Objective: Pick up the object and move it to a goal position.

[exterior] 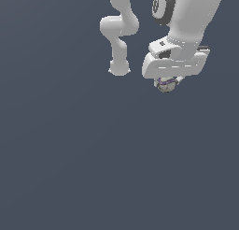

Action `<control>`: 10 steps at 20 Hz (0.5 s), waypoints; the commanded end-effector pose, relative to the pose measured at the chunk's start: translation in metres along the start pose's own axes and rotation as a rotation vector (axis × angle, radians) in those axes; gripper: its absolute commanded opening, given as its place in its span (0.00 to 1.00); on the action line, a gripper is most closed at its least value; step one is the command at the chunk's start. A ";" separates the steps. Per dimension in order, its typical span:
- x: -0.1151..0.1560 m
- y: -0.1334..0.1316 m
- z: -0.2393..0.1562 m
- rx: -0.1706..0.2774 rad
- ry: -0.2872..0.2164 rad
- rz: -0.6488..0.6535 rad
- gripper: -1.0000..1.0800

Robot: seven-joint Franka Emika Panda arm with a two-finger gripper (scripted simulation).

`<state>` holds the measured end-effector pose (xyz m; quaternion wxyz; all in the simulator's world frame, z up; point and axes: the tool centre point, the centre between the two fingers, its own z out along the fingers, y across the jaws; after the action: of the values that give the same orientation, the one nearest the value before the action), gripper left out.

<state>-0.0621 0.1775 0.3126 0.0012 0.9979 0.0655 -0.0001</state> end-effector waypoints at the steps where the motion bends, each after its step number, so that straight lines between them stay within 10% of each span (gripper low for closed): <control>1: -0.006 -0.014 -0.022 0.000 0.000 0.001 0.00; 10: -0.017 -0.044 -0.069 0.002 0.000 0.001 0.00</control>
<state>-0.0832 0.2156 0.3756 0.0004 0.9978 0.0656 0.0001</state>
